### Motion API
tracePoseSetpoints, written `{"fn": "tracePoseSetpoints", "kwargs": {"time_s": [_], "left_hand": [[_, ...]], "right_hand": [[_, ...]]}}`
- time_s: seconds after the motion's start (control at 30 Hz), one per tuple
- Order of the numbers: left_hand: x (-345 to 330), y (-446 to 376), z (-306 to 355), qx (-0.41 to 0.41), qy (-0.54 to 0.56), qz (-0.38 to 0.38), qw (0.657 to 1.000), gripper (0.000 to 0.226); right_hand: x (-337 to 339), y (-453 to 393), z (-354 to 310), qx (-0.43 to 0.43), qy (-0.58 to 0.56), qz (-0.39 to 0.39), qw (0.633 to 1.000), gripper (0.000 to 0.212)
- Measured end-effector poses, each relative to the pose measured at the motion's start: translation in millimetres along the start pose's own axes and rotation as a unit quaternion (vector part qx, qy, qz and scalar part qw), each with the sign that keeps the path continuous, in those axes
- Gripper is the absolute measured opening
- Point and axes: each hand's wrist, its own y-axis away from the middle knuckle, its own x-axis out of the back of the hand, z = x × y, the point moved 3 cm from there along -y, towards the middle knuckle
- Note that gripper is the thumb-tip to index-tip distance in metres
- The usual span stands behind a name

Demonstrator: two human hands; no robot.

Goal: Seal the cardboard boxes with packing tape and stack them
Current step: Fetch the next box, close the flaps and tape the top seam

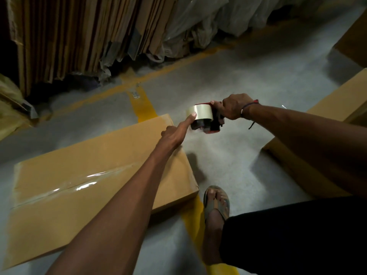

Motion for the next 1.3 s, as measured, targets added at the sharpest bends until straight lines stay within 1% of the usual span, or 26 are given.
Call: {"fn": "tracePoseSetpoints", "kwargs": {"time_s": [0.03,0.07,0.13,0.17,0.23,0.3,0.37,0.4,0.43,0.5,0.63,0.7,0.8,0.9,0.93,0.97,1.0,1.03,1.07,1.1,1.13,1.17,1.2,1.27,1.3], "left_hand": [[2.7,8.8,-5.3,-0.016,-0.019,0.022,0.999,0.126],[4.5,16.5,-11.3,-0.046,-0.043,0.050,0.997,0.104],[3.2,30.8,-30.0,-0.125,-0.096,0.119,0.980,0.047],[2.3,39.8,-40.9,-0.163,-0.126,0.144,0.968,0.036],[-0.2,57.8,-63.8,-0.226,-0.184,0.175,0.941,0.044],[-3.9,67.8,-86.8,-0.279,-0.242,0.194,0.909,0.054],[-8.2,67.2,-107.6,-0.287,-0.298,0.189,0.891,0.063],[-9.5,65.1,-116.2,-0.280,-0.319,0.187,0.886,0.066],[-11.8,63.1,-123.4,-0.278,-0.333,0.187,0.882,0.068],[-17.1,60.7,-132.4,-0.278,-0.347,0.194,0.874,0.070],[-22.8,60.3,-137.9,-0.277,-0.362,0.208,0.865,0.069],[-24.1,59.7,-138.0,-0.274,-0.364,0.212,0.865,0.068],[-25.8,58.9,-137.4,-0.276,-0.366,0.213,0.863,0.068],[-26.7,57.8,-138.0,-0.272,-0.366,0.211,0.865,0.068],[-26.9,57.4,-138.8,-0.271,-0.367,0.212,0.864,0.067],[-27.2,57.4,-139.0,-0.271,-0.368,0.213,0.864,0.067],[-27.2,57.0,-139.0,-0.272,-0.369,0.216,0.862,0.067],[-27.2,56.7,-138.8,-0.272,-0.371,0.218,0.861,0.067],[-27.4,56.4,-138.5,-0.271,-0.373,0.219,0.860,0.068],[-27.2,56.5,-138.6,-0.270,-0.375,0.217,0.860,0.068],[-27.2,56.6,-138.8,-0.269,-0.376,0.214,0.860,0.068],[-27.3,57.1,-139.0,-0.268,-0.377,0.209,0.861,0.069],[-27.5,57.4,-139.1,-0.268,-0.378,0.204,0.862,0.069],[-27.7,57.6,-138.8,-0.270,-0.380,0.202,0.862,0.070],[-27.6,57.7,-138.1,-0.270,-0.382,0.202,0.860,0.070]], "right_hand": [[-0.2,1.6,2.1,-0.022,0.009,0.003,1.000,0.071],[-5.2,4.0,3.9,-0.045,0.003,0.003,0.999,0.070],[-28.0,12.4,2.1,-0.094,-0.058,0.001,0.994,0.065],[-45.7,17.3,-2.5,-0.113,-0.100,0.001,0.989,0.062],[-87.8,29.4,-18.6,-0.143,-0.182,-0.008,0.973,0.055],[-135.6,40.8,-39.5,-0.176,-0.239,-0.028,0.955,0.045],[-177.2,51.2,-60.4,-0.209,-0.286,-0.047,0.934,0.037],[-194.8,55.4,-69.4,-0.225,-0.304,-0.053,0.924,0.037],[-208.8,59.4,-77.3,-0.238,-0.316,-0.058,0.917,0.038],[-229.7,63.6,-89.4,-0.243,-0.321,-0.057,0.914,0.040],[-251.6,64.8,-104.8,-0.191,-0.314,-0.046,0.929,0.033],[-263.1,63.9,-107.5,-0.180,-0.319,-0.048,0.929,0.032],[-274.0,65.4,-105.5,-0.209,-0.357,-0.056,0.909,0.035],[-280.5,65.8,-102.6,-0.200,-0.362,-0.077,0.907,0.032],[-278.7,67.8,-102.8,-0.209,-0.354,-0.075,0.908,0.034],[-272.1,71.6,-103.7,-0.234,-0.348,-0.050,0.906,0.037],[-264.2,76.0,-105.1,-0.273,-0.353,-0.004,0.895,0.041],[-248.8,83.7,-107.7,-0.308,-0.372,0.063,0.873,0.042],[-233.7,88.0,-112.2,-0.321,-0.409,0.134,0.844,0.041],[-216.8,90.6,-118.7,-0.305,-0.456,0.196,0.813,0.037],[-200.3,90.5,-125.6,-0.275,-0.509,0.231,0.782,0.032],[-182.4,90.3,-132.8,-0.240,-0.558,0.246,0.755,0.025],[-168.8,87.5,-139.5,-0.208,-0.595,0.247,0.736,0.022],[-139.3,83.1,-149.8,-0.144,-0.641,0.229,0.719,0.025],[-126.2,82.3,-155.0,-0.110,-0.650,0.212,0.721,0.028]]}}
